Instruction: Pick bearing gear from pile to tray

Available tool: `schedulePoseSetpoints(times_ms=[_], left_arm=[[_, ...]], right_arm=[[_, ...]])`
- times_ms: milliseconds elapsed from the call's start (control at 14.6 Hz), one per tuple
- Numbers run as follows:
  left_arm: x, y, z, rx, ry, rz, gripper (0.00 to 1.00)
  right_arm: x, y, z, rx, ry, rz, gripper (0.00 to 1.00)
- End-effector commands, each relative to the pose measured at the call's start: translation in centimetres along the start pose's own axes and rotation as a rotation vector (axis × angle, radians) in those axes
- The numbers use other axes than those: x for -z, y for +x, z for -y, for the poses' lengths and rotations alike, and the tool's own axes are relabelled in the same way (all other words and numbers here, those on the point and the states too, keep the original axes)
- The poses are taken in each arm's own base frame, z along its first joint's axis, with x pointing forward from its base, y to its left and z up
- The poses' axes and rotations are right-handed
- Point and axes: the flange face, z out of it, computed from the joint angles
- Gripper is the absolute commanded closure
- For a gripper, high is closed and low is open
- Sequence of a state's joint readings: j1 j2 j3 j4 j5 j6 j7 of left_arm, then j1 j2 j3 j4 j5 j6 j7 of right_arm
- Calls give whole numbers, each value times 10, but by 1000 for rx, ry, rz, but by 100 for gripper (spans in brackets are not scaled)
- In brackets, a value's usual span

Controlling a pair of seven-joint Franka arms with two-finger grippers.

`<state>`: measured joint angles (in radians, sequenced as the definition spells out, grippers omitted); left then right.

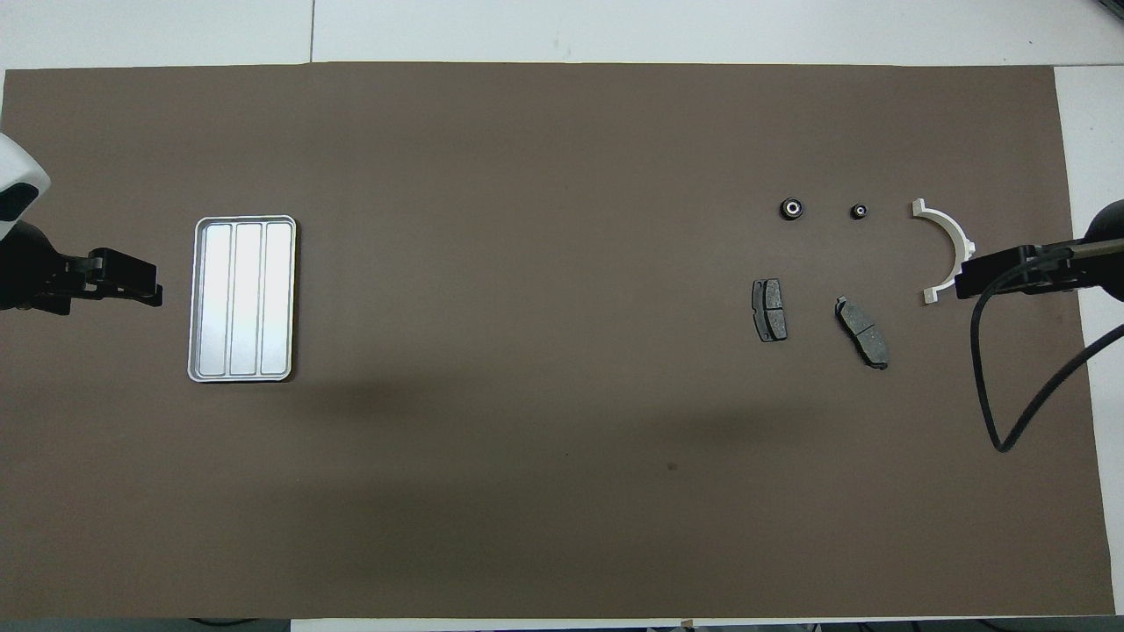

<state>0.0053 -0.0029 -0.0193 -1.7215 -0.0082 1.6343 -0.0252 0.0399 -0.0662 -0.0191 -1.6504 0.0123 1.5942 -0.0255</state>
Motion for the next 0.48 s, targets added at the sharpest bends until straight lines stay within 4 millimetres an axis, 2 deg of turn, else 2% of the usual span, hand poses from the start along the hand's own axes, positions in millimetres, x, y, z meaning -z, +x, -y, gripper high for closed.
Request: schedulePoseSetpoints(times_ms=[0,205,410], left_arm=[[2,-8,-6,4,8,-14,0],[1,-10,-9,-1,9,-11,0],[2,-9,-7,5,8,-19,0]], right_arm=[[-27,12,2,-5,-4,-20,0],[-70,39,1,-12,-5,-5,0],[-124,69,0,-15,-10,10,0]])
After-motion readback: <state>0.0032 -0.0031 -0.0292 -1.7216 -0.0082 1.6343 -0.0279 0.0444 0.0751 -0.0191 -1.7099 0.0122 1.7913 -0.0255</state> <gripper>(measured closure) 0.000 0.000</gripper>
